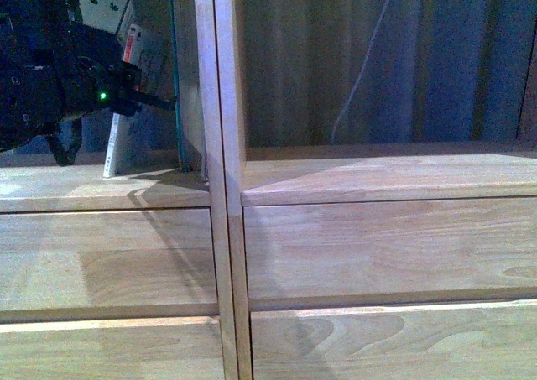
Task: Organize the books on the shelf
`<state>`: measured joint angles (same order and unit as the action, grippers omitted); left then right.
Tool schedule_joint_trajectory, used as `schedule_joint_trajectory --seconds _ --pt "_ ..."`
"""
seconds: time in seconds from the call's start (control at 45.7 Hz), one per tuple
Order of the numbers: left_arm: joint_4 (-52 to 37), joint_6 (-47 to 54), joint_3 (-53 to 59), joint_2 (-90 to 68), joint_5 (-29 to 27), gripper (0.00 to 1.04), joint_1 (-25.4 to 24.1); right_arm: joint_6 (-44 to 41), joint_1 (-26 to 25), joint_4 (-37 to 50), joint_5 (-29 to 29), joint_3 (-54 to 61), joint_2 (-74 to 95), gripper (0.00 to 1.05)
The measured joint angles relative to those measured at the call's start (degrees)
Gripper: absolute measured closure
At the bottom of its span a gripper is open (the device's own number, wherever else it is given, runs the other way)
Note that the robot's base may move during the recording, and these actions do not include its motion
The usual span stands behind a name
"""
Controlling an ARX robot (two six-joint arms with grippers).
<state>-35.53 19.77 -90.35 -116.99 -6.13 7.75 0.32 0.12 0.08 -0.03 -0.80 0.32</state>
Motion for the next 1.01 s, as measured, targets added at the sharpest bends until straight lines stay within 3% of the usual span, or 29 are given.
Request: schedule_joint_trajectory --seconds 0.219,0.657,1.007 --pt "1.64 2.05 -1.09 -0.13 -1.22 0.98 -0.33 -0.02 0.00 0.00 0.00 0.00 0.00 1.02" --pt "-0.46 -3.21 -1.11 -0.83 -0.07 0.98 1.16 -0.02 0.00 0.00 0.00 0.00 0.00 1.02" --pt "-1.03 -4.02 -1.11 -1.31 1.07 0.48 1.68 -0.02 0.00 0.00 0.00 0.00 0.00 1.02"
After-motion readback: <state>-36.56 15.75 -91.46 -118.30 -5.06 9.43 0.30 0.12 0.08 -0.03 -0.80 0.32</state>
